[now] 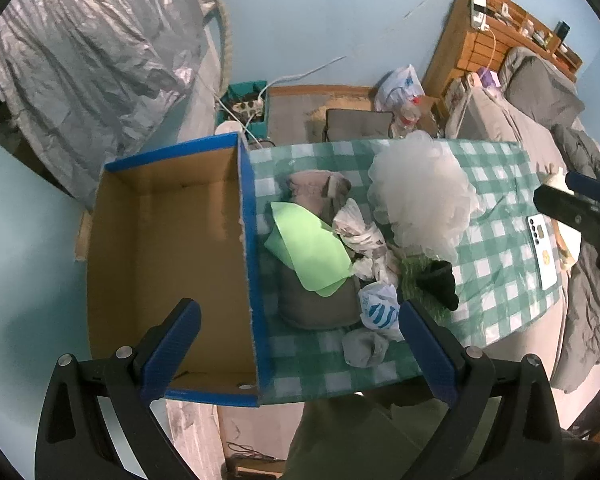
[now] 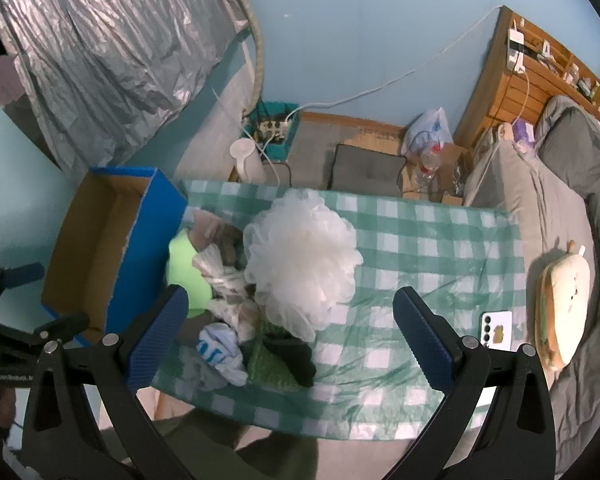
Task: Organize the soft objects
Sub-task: 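Grasp the blue-striped white sock with the left tool while the right tool grasps the black sock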
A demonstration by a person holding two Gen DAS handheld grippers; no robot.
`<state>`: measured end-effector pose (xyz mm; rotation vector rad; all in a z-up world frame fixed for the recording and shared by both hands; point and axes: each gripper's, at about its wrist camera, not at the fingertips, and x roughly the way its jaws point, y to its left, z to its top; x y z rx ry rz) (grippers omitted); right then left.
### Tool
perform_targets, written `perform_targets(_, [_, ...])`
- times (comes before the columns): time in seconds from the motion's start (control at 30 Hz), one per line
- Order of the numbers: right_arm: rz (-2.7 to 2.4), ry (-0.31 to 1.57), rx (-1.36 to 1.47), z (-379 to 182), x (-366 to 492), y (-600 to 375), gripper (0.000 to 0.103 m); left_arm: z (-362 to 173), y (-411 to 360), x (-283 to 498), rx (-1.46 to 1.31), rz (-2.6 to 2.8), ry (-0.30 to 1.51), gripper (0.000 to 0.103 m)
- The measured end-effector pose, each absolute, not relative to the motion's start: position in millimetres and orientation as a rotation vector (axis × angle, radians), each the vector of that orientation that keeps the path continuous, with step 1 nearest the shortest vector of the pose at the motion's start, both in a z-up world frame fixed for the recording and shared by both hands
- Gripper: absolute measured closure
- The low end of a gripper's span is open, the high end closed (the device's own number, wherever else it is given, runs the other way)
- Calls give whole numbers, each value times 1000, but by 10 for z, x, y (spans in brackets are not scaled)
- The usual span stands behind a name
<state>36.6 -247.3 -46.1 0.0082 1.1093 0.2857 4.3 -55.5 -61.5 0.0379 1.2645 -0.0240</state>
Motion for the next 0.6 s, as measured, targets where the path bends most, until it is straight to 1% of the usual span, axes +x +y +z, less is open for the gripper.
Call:
perform_targets(0.3, [326, 1134, -51, -754, 276, -2439, 1, -904, -692, 141, 28, -51, 1304, 3])
perform_targets(0.6, [357, 1205, -61, -1173, 235, -2463, 2, -1170, -903, 178, 71, -93, 1330, 3])
